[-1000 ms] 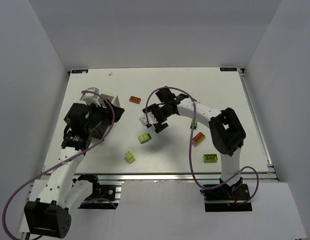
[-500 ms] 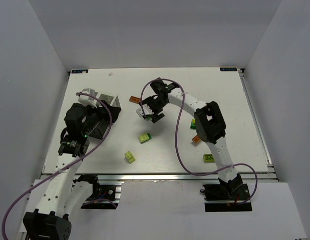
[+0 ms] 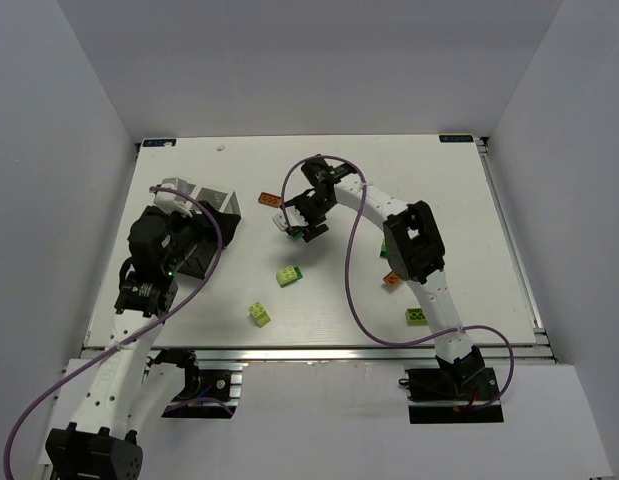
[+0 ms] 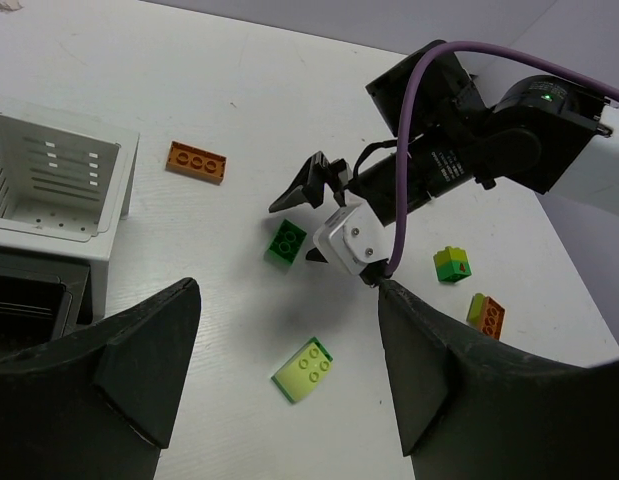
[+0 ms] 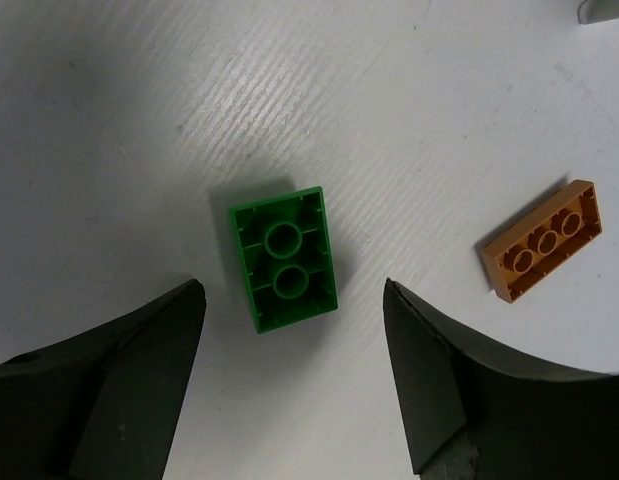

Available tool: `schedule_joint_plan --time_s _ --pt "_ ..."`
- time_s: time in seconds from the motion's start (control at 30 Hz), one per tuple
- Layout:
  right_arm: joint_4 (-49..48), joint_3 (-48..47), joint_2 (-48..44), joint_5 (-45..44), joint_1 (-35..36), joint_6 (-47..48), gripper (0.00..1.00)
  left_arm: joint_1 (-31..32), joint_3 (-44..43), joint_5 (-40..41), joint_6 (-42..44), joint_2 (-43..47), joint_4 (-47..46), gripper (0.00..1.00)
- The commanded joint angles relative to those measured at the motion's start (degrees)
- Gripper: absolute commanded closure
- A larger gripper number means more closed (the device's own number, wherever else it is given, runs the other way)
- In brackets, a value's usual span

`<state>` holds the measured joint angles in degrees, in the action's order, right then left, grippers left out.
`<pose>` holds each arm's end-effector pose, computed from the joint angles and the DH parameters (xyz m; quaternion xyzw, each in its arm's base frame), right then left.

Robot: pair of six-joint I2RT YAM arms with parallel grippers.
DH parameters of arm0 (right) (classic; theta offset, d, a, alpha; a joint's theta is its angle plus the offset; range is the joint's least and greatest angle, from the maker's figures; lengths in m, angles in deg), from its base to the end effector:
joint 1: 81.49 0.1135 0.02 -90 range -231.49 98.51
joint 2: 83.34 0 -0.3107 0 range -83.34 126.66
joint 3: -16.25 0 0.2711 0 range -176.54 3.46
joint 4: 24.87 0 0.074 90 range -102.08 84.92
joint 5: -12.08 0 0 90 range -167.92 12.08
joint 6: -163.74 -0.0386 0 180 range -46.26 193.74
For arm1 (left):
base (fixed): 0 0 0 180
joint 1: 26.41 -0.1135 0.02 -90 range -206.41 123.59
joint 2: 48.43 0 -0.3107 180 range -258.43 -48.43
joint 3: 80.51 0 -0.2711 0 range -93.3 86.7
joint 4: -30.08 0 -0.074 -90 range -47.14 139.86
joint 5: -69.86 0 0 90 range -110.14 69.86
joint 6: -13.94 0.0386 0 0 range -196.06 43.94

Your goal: Sort the legos into containers by color

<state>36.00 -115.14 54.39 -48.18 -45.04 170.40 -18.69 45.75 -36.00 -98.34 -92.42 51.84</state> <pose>0.4399 0.3487 0.1934 -0.8894 0.3304 0.1219 0.2914 0.1694 -0.0336 0.3521 -0.0114 0.7746 -0.2649 0.5742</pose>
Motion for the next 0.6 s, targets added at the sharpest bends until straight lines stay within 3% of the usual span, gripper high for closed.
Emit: schedule_joint_plan --time_s 0.0,0.3,0.43,0.57 --pt "1.67 -2.51 0.7 0.76 0.2 0.81 0.24 0.1 -0.1 0.13 0.66 1.1 -0.18 0.19" --pt "3.43 -4.0 2.45 0.41 0.73 0.55 0.41 0.18 0.17 -0.05 0.4 0.75 -0.36 0.19" --pt "4.57 -3.21 2.37 -0.38 1.17 0.55 0.61 0.1 0.17 -0.4 0.05 0.04 -0.36 0.19" --pt "3.7 -0.32 -0.34 0.06 1.17 -1.38 0.75 0.18 0.43 -1.28 -0.39 -0.22 -0.8 0.19"
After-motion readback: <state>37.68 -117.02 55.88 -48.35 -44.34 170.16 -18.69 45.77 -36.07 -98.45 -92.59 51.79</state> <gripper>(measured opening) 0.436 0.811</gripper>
